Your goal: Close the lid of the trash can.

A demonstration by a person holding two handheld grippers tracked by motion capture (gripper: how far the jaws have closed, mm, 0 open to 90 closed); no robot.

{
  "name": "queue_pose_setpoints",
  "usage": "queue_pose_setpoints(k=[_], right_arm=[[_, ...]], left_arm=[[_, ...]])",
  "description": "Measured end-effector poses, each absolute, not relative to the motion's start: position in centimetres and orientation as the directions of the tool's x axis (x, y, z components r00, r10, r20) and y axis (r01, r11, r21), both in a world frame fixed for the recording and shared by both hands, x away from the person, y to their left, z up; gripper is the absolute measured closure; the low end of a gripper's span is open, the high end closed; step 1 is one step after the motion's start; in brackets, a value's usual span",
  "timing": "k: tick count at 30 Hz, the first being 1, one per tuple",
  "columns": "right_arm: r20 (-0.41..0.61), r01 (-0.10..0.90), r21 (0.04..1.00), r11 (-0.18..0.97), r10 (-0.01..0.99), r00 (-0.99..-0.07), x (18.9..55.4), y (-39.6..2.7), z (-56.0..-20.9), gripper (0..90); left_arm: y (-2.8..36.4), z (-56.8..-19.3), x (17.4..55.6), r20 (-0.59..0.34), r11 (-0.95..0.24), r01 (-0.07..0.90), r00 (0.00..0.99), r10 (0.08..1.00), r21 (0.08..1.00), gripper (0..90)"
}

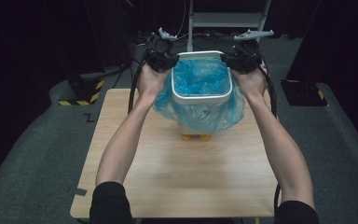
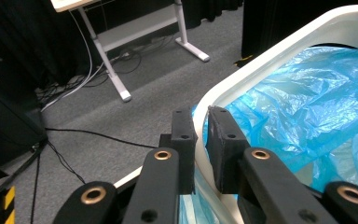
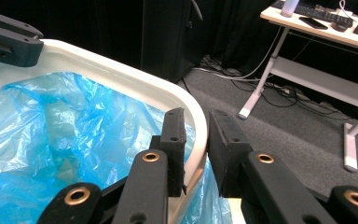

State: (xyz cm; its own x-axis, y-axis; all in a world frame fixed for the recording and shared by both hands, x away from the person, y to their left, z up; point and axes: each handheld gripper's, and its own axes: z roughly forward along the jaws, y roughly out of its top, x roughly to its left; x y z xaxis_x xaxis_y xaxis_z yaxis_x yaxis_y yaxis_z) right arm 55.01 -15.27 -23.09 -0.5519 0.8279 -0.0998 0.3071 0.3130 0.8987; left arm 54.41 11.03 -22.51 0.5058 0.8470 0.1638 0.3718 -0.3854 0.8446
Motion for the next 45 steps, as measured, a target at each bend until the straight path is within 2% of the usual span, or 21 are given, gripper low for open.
queue_pose_setpoints(k=[8,11,16,18,22,28,45], right_arm=[[-0.115,0.318,0.888,0.332,0.831,-0.545,55.4,-15.2,-23.2,77.1],[-0.107,0.325,0.888,0.325,0.834,-0.542,55.6,-15.2,-23.2,77.3],[-0.116,0.327,0.883,0.337,0.831,-0.544,55.7,-15.0,-23.3,76.2],[-0.118,0.324,0.884,0.338,0.831,-0.544,55.8,-15.0,-23.4,76.0],[-0.129,0.322,0.881,0.347,0.831,-0.542,55.8,-14.7,-23.4,76.3],[-0.193,0.314,0.864,0.395,0.834,-0.517,55.6,-14.2,-23.2,78.8],[-0.169,0.366,0.841,0.398,0.837,-0.521,56.4,-14.2,-22.5,79.3]], left_arm=[[11.1,-22.5,54.9,0.145,-0.373,0.377,0.511,0.847,0.848,81.0],[11.3,-22.5,55.2,0.108,-0.352,0.398,0.52,0.847,0.847,79.5],[10.8,-23.3,55.5,0.128,-0.374,0.405,0.518,0.846,0.834,73.8],[10.8,-23.5,55.6,0.122,-0.362,0.403,0.511,0.851,0.84,75.2],[10.3,-23.3,55.5,0.17,-0.397,0.401,0.494,0.853,0.825,77.6],[10.0,-23.0,55.4,0.169,-0.394,0.421,0.479,0.861,0.817,78.6],[10.0,-22.4,56.7,0.129,-0.381,0.464,0.487,0.864,0.799,79.1]])
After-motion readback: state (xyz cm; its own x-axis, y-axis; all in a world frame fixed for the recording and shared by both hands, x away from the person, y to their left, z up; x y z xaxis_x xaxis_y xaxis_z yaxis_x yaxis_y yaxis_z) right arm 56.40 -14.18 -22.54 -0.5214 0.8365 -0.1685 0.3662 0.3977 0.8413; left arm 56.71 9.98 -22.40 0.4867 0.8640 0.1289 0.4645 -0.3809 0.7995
